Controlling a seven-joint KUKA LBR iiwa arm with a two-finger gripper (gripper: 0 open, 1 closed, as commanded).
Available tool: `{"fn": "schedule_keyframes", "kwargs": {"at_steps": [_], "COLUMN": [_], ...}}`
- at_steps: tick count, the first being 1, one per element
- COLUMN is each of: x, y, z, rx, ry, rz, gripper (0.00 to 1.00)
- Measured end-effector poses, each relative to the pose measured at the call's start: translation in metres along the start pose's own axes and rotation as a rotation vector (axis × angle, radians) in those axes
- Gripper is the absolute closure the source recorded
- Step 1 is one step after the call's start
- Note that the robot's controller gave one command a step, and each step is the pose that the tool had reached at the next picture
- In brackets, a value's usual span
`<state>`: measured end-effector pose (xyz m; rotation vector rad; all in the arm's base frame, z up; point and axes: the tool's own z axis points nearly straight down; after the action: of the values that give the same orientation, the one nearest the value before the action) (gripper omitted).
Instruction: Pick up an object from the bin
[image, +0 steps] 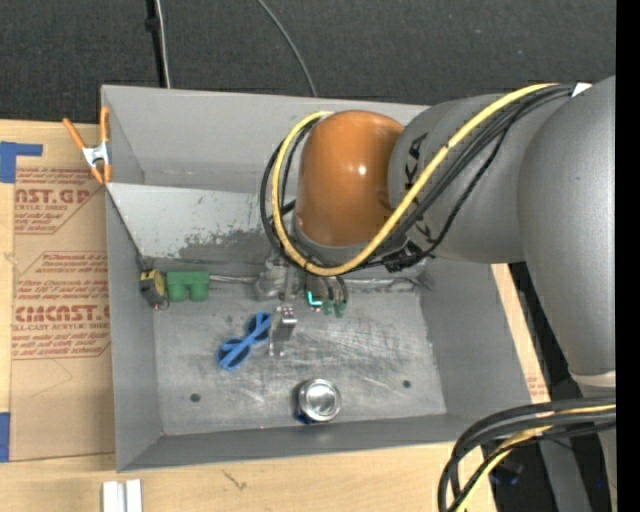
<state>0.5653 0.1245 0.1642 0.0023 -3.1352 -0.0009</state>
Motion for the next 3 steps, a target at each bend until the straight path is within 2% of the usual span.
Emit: {"fn": "schedule_keyframes", "kwargs": {"at_steps": [1,2,3], "x": [0.001,0.0,-0.012], "y": [-0.002,-0.001,0.01], "z": [0.084,0.082,-0.036], "rx": [-0.001,-0.003,-0.004], "ry": [-0.005,-0.01,-0.016], "rz": [0.236,0.235,0.248], "gripper": [0.0,1.0,1.0]}}
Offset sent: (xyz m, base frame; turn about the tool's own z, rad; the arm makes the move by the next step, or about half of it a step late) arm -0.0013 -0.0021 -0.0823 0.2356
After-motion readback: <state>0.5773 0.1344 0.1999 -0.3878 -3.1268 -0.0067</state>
